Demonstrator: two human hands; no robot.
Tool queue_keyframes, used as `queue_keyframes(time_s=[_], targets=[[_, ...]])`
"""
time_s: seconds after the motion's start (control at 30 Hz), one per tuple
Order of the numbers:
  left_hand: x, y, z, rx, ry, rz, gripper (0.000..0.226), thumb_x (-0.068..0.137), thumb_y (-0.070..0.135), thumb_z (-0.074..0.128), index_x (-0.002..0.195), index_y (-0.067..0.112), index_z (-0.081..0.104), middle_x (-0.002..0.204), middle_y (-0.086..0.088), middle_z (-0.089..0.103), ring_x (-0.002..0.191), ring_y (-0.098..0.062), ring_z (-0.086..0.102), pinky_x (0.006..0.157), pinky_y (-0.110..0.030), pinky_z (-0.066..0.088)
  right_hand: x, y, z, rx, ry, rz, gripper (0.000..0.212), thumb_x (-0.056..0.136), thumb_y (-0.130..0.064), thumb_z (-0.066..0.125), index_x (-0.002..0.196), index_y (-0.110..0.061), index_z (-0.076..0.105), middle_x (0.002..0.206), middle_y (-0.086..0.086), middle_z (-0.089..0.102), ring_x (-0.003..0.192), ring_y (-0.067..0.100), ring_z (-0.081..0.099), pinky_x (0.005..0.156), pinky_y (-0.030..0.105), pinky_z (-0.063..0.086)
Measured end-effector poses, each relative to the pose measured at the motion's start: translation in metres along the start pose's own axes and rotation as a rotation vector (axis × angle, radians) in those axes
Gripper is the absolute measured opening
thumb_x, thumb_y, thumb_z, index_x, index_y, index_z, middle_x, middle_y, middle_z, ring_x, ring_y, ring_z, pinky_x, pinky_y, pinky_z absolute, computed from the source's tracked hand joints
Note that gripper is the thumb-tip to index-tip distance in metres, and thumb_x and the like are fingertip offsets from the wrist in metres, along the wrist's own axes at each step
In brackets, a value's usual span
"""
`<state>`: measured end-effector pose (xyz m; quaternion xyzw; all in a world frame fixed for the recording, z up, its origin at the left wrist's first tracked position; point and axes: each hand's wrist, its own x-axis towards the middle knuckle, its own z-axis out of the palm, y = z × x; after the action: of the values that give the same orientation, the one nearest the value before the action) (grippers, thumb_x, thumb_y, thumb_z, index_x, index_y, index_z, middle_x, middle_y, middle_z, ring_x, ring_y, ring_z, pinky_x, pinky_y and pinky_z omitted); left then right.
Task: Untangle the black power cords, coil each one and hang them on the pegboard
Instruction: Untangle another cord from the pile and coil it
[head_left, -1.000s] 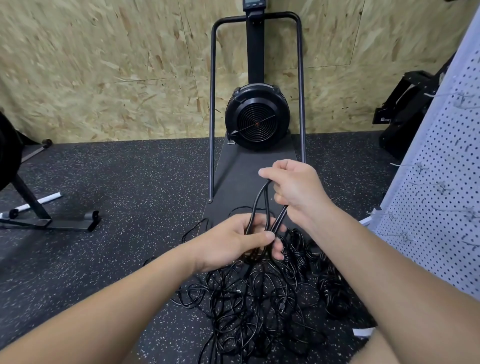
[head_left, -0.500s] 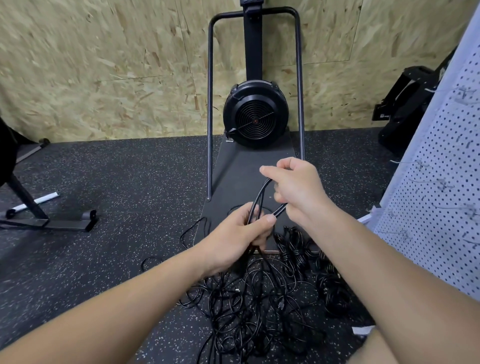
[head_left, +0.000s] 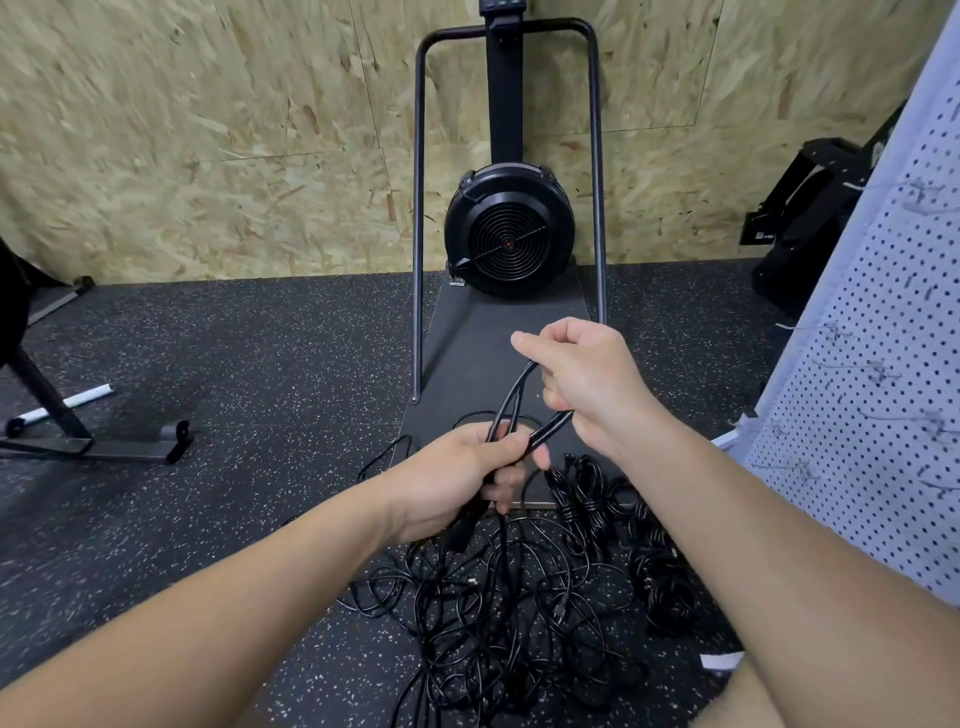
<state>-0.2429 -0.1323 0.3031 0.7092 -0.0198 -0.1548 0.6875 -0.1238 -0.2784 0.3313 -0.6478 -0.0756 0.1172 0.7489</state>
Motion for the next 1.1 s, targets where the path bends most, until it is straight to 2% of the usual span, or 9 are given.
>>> queue_keyframes(time_s=[0.17, 0.37, 0.53, 0.63, 0.77, 0.83, 0.93, 1.03, 1.1], targets=[[0.001, -0.004, 0.008, 0.105, 0.177, 0.001, 0.040, 0.115, 0.042, 0.054, 0.084, 0.018, 0.061, 0.067, 0.005, 0.034, 0.060, -0.014, 0.030, 0.058, -0.028, 0.033, -0.003, 0.001, 0.006, 0.008, -0.003, 0.003, 0.030, 0.095, -0.018, 0.085, 0.089, -0.012, 0.056, 0.060, -0.004, 0.031, 0.051, 0.016, 0.021, 0.050, 0.031, 0.018], [-0.002, -0.003, 0.006, 0.141, 0.024, 0.094, 0.035, 0.119, 0.028, 0.047, 0.096, 0.006, 0.061, 0.076, -0.016, 0.057, 0.070, -0.028, 0.057, 0.068, -0.036, 0.051, -0.007, -0.003, 0.002, -0.033, -0.017, -0.012, 0.031, 0.095, -0.019, 0.085, 0.090, -0.010, 0.056, 0.059, -0.005, 0.029, 0.050, 0.016, 0.020, 0.047, 0.029, 0.019], [-0.001, 0.000, 0.002, 0.031, 0.042, 0.072, 0.032, 0.118, 0.029, 0.049, 0.103, 0.004, 0.064, 0.063, -0.002, 0.038, 0.051, -0.015, 0.034, 0.049, -0.025, 0.033, -0.008, -0.004, 0.000, 0.013, -0.033, -0.038, 0.032, 0.099, -0.028, 0.083, 0.089, -0.012, 0.057, 0.059, -0.006, 0.033, 0.052, 0.016, 0.023, 0.050, 0.032, 0.022], [0.005, -0.004, -0.005, 0.044, 0.129, 0.101, 0.033, 0.119, 0.030, 0.047, 0.100, 0.006, 0.059, 0.062, -0.001, 0.036, 0.050, -0.015, 0.031, 0.047, -0.025, 0.032, -0.008, -0.001, 0.000, 0.003, -0.075, -0.057, 0.034, 0.105, -0.040, 0.074, 0.098, -0.007, 0.066, 0.072, 0.002, 0.054, 0.057, 0.017, 0.049, 0.063, 0.038, 0.048], [0.013, -0.009, -0.020, -0.025, 0.305, 0.128, 0.034, 0.119, 0.034, 0.046, 0.094, 0.013, 0.056, 0.062, 0.001, 0.038, 0.052, -0.016, 0.032, 0.049, -0.026, 0.032, -0.006, 0.014, -0.004, -0.008, -0.117, 0.106, 0.038, 0.117, -0.036, 0.052, 0.127, -0.003, 0.068, 0.111, 0.015, 0.080, 0.096, 0.033, 0.080, 0.095, 0.047, 0.066], [0.018, -0.007, -0.029, -0.088, 0.385, 0.139, 0.035, 0.119, 0.035, 0.046, 0.092, 0.016, 0.056, 0.062, 0.002, 0.038, 0.053, -0.014, 0.031, 0.049, -0.025, 0.031, -0.012, 0.028, -0.005, -0.205, -0.235, 0.186, 0.024, 0.114, -0.015, 0.054, 0.131, -0.004, 0.068, 0.117, 0.016, 0.080, 0.104, 0.031, 0.081, 0.098, 0.046, 0.065], [0.023, 0.000, -0.038, -0.195, 0.461, 0.148, 0.035, 0.118, 0.036, 0.046, 0.090, 0.018, 0.056, 0.062, 0.005, 0.038, 0.054, -0.012, 0.031, 0.050, -0.024, 0.029, -0.026, 0.054, -0.002, -0.604, -0.584, 0.262, 0.036, 0.099, 0.001, 0.066, 0.133, -0.013, 0.070, 0.125, 0.002, 0.078, 0.118, 0.018, 0.075, 0.111, 0.040, 0.058], [0.027, 0.006, -0.047, -0.297, 0.507, 0.160, 0.034, 0.118, 0.036, 0.047, 0.089, 0.020, 0.055, 0.063, 0.006, 0.037, 0.053, -0.011, 0.031, 0.049, -0.023, 0.028, -0.043, 0.071, 0.006, -0.788, -0.828, 0.257, 0.048, 0.093, -0.020, 0.081, 0.138, -0.028, 0.067, 0.135, -0.008, 0.070, 0.125, 0.005, 0.065, 0.115, 0.033, 0.050], [0.029, 0.007, -0.056, -0.311, 0.541, 0.172, 0.035, 0.118, 0.038, 0.047, 0.088, 0.021, 0.053, 0.064, 0.007, 0.036, 0.052, -0.011, 0.031, 0.050, -0.024, 0.028, -0.051, 0.075, 0.008, -0.850, -0.899, 0.220, 0.042, 0.087, -0.039, 0.085, 0.127, -0.035, 0.070, 0.120, -0.001, 0.073, 0.104, 0.007, 0.064, 0.098, 0.033, 0.051]])
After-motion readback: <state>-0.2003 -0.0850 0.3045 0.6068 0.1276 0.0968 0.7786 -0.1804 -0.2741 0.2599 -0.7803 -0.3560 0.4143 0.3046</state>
